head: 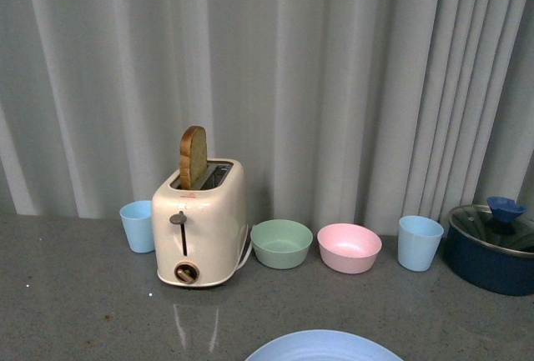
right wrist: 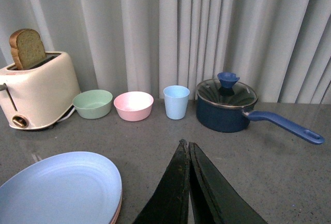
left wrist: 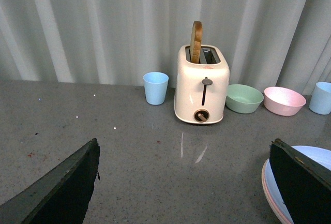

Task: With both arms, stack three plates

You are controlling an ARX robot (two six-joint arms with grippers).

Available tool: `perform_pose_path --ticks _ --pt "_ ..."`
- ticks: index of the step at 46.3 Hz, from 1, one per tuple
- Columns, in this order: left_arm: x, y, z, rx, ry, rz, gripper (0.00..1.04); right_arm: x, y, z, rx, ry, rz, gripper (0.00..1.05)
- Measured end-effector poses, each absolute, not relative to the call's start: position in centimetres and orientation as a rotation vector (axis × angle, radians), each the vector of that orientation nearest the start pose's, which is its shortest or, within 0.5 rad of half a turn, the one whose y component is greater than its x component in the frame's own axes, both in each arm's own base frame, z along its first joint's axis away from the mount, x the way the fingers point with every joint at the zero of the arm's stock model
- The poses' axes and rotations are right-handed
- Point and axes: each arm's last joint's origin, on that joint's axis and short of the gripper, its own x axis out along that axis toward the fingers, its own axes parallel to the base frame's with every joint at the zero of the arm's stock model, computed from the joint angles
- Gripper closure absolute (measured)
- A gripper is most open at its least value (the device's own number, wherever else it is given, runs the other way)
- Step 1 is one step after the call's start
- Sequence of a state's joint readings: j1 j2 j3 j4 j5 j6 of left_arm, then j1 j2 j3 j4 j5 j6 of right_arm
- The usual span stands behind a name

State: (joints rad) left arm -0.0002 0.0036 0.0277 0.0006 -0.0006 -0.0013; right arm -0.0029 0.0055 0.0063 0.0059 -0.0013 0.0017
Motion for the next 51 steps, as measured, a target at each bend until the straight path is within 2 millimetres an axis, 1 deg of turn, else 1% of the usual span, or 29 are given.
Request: perform_pose_path --ticks 17,18,21,22,28,29,35,37,38,40,51 --pt "9.61 0.0 17.28 -0.001 -0.026 0.0 0.07 9.76 -0.02 16.53 0.002 -0.002 -0.002 1.02" --pt "9.61 0.0 17.28 -0.001 -0.026 0.0 0.07 9.76 -0.02 16.53 0.001 -0.002 -0.002 0.98" --pt "9.61 0.0 17.28 -0.001 -0.026 0.0 0.07 9.76 -0.02 16.54 0.0 -0.002 -0.002 0.82" --pt "9.61 0.0 17.28 -0.001 -0.026 0.0 0.07 9.76 -0.02 16.54 0.0 -0.002 -0.002 0.79" --pt "9.61 0.0 17.28 -0.001 -0.026 0.0 0.07 9.76 -0.02 16.54 0.0 -0.002 -0.002 0.49" --pt "9.61 0.0 17.28 -0.001 -0.026 0.0 0.07 9.76 -0.02 16.54 0.0 -0.002 -0.002 0.45" --pt "9.61 0.0 17.28 -0.001 -0.026 0.0 0.07 9.76 -0.02 16.54 0.0 -0.002 -0.002 0.15" --pt "9.61 0.0 17.28 -0.001 -0.026 0.0 0.07 9.76 -0.02 16.54 0.0 -0.002 -0.002 0.07" --pt "9.61 0.0 17.28 -0.001 -0.026 0.0 0.07 9.76 -0.02 16.54 0.001 -0.002 -0.002 0.05" --pt "9.61 0.0 17.28 -0.001 -0.026 0.0 0.07 9.76 -0.02 16.54 0.001 -0.002 -0.002 0.08" --pt "9.61 0.0 17.28 -0.001 -0.026 0.0 0.07 9.76 -0.02 16.54 0.001 -0.002 -0.002 0.07"
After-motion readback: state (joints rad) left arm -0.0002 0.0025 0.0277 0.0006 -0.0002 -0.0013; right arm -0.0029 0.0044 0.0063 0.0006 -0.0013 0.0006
